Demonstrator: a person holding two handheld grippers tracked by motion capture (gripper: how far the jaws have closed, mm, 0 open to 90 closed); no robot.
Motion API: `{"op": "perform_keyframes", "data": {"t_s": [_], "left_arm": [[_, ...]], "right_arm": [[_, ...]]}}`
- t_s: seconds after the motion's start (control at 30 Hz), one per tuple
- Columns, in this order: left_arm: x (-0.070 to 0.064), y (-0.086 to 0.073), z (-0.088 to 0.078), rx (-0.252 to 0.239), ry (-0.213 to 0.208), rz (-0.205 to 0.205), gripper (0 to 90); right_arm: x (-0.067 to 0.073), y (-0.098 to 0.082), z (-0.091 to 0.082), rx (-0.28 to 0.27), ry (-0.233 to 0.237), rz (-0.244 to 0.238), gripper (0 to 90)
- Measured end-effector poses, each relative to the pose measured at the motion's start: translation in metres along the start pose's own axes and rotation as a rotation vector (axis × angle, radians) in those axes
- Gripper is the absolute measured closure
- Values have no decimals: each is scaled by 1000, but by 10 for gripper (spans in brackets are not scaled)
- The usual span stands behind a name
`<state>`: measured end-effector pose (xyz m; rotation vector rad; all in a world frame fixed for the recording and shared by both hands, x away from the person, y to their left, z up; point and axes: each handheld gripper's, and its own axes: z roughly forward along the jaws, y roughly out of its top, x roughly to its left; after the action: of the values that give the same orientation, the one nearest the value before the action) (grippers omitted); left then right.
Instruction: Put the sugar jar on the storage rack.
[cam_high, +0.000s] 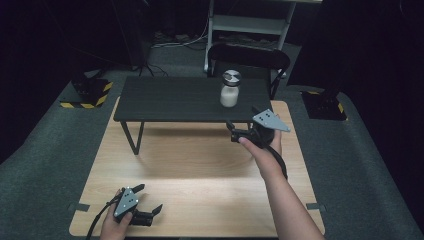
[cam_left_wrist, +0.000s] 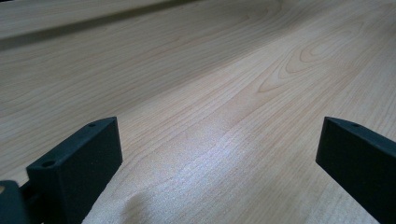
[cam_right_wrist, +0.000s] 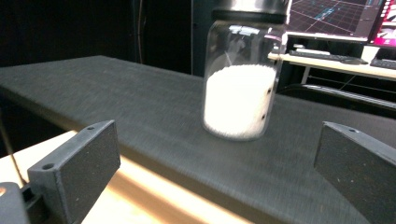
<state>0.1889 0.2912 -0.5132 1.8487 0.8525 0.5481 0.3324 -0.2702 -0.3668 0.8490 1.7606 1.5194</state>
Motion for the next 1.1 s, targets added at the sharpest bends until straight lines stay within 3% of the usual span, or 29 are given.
{"op": "perform_keyframes", "data": {"t_s": [0.5,0.7,1.1], "left_arm": [[-1,0,0,0,2,3,4],[-1,0,0,0,4,3,4],[-1,0,0,1,4,4,5]], "right_arm": [[13,-45,-51,1,46,-34,4],[16,-78,-78,21,57,-5,4],[21,-125,-109,42,39,23,4]]}}
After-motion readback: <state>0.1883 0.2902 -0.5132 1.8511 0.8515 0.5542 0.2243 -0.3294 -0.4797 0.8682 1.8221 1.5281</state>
